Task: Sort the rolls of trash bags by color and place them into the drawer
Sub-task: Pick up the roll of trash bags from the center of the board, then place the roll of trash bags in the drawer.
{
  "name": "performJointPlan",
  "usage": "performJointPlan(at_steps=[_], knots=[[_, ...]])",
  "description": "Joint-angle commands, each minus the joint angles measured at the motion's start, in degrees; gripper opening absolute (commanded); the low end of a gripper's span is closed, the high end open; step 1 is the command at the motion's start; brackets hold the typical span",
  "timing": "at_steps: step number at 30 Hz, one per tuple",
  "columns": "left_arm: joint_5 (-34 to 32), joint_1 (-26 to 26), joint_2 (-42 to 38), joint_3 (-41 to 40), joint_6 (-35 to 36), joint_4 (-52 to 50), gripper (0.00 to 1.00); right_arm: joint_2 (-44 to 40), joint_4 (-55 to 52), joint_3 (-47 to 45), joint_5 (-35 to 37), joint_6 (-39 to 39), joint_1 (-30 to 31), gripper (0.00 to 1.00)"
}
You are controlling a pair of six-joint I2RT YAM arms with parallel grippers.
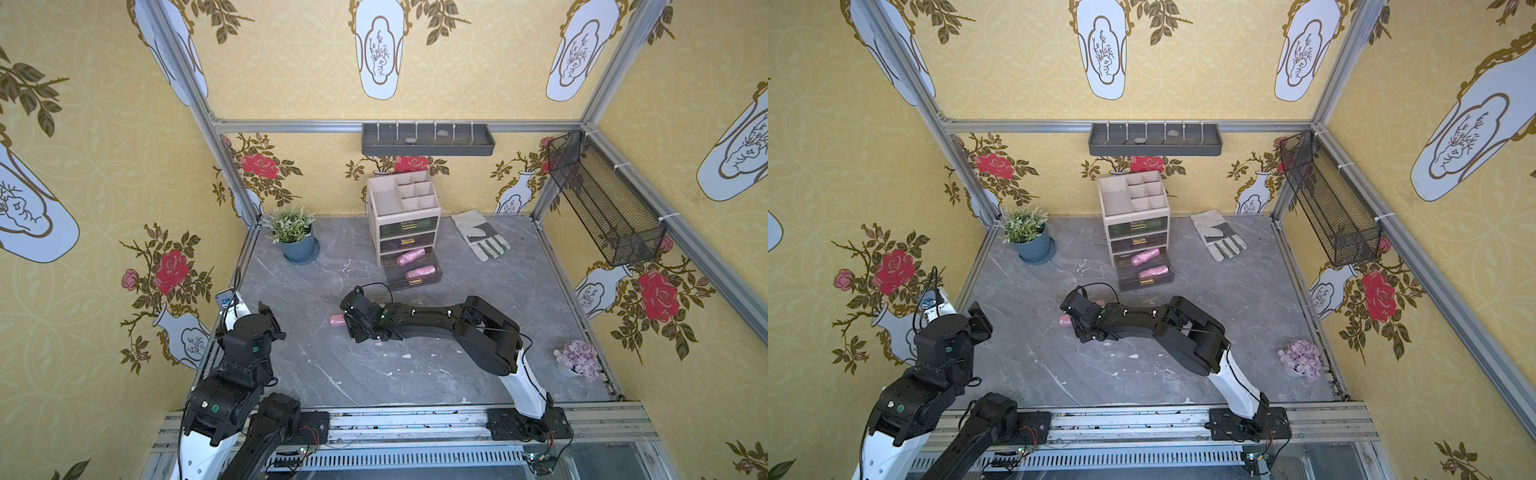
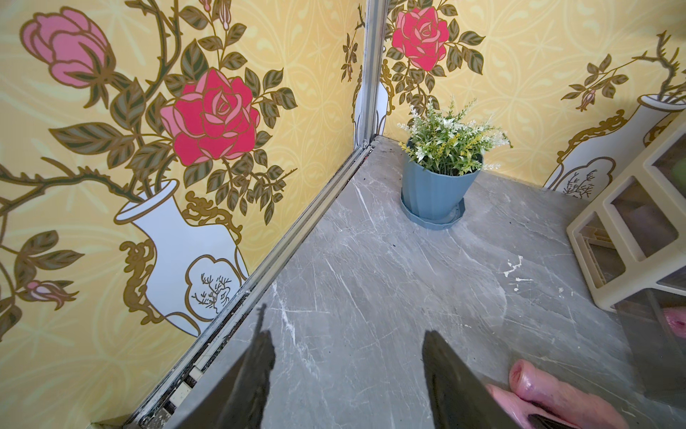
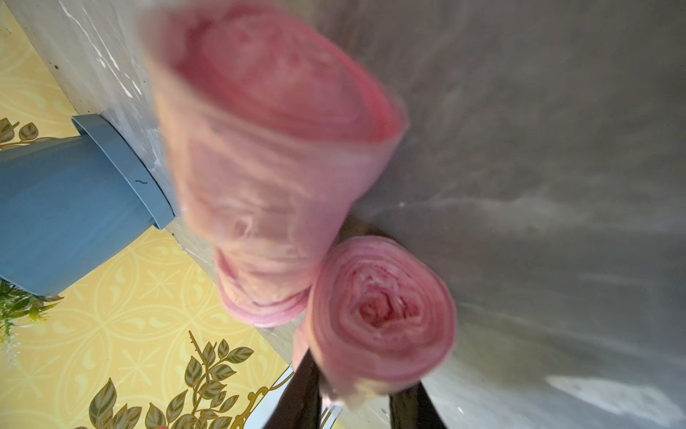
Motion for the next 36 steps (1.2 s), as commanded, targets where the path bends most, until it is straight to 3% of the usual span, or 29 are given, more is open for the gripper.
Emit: performJointPlan(at_steps=[1, 5, 13, 20, 25, 29, 36], knots=[[0.37, 0.24, 0.02, -0.34, 0.49, 1.85, 0.65, 0.14, 0.58, -0.74, 0.42, 0.33, 0.06, 0.25], [0.70, 0.42, 0.29, -0.31, 0.56, 1.88, 0.65, -0.74, 2.04, -1.96, 0.53, -0.64, 0.15, 0.22], [0.95, 0.51, 1.07, -0.17, 0.23, 1.78, 0.65, -6.14, 3.32, -4.30, 2.97, -11.16, 1.44, 0.14], [2.05, 0.59, 3.24, 1.04, -0.24, 1.61, 0.65, -17.37, 1.11, -11.23, 1.99, -21.26, 1.50, 0.13], [5.33, 0.60, 6.19, 2.63, -2.63, 0.68, 0.66, -28.78, -10.22, -13.11, 3.16, -30.65, -4.01, 0.14], [8.13, 0.59, 8.20, 1.94, -4.02, 2.37, 0.66, -37.39, -14.77, -16.75, 3.12, -34.52, -11.77, 0.14], [10.84, 0.60, 11.01, 1.35, -4.69, 3.06, 0.67, -40.02, -13.92, -18.90, -5.03, -41.24, -25.75, 0.15]])
